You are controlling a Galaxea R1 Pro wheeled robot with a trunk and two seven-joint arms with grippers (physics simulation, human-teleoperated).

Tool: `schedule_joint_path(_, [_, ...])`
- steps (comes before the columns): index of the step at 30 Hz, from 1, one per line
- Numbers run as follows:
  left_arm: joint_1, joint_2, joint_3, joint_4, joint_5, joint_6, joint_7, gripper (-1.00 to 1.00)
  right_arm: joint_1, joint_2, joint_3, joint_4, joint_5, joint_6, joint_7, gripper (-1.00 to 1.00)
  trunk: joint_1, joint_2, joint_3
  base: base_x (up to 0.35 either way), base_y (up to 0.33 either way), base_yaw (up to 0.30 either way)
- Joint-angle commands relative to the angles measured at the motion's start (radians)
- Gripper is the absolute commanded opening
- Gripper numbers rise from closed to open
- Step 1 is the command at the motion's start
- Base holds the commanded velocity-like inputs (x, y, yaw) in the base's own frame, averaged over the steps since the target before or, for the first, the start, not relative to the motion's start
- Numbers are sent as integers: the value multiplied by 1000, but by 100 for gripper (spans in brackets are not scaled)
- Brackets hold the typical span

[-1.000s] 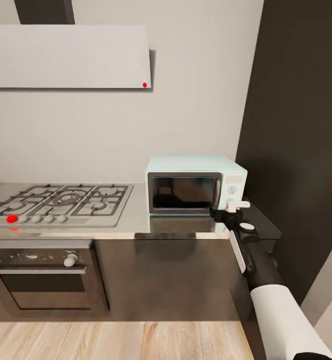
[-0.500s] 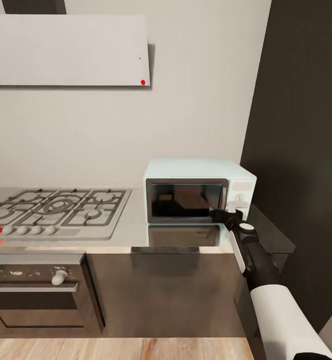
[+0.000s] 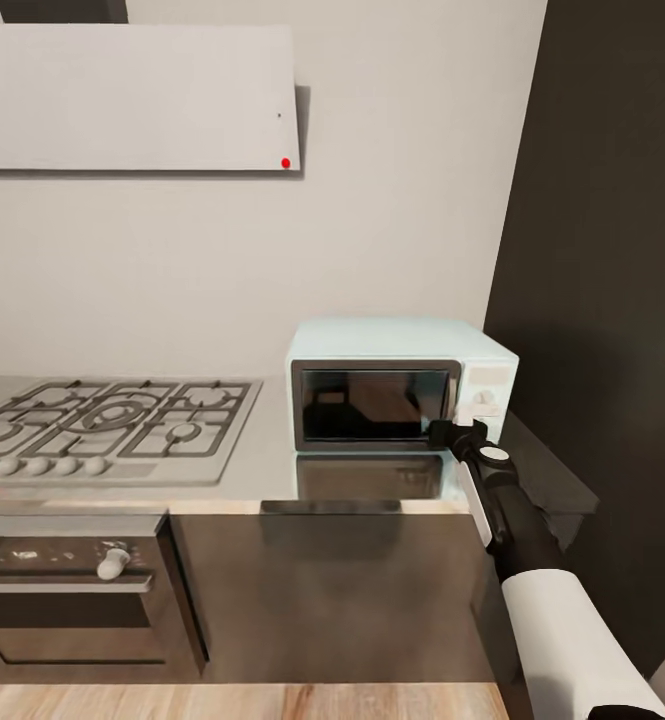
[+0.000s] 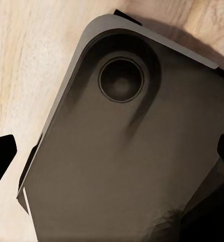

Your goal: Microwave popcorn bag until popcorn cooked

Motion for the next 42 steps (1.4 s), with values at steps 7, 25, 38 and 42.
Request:
schedule_joint_path(7, [0,0,0,-1,2,-1,1,100,-1,1,-3,-1,7,4,1,100,0,-1,-1,47,0,0])
schedule_joint_path(25, [0,0,0,-1,2,-1,1,100,-1,-1,-6,-1,1,4,2,-100,0,-1,-1,0,0,0])
schedule_joint_path(38, [0,0,0,0,2,-1,1,100,-1,-1,-6,-1,2,3,2,-100,0,-1,-1,0,0,0])
schedule_joint_path(42, [0,0,0,-1,2,-2,0,100,-1,-1,-6,-1,2,2,1,-100,0,-1,-1,-87,-5,0])
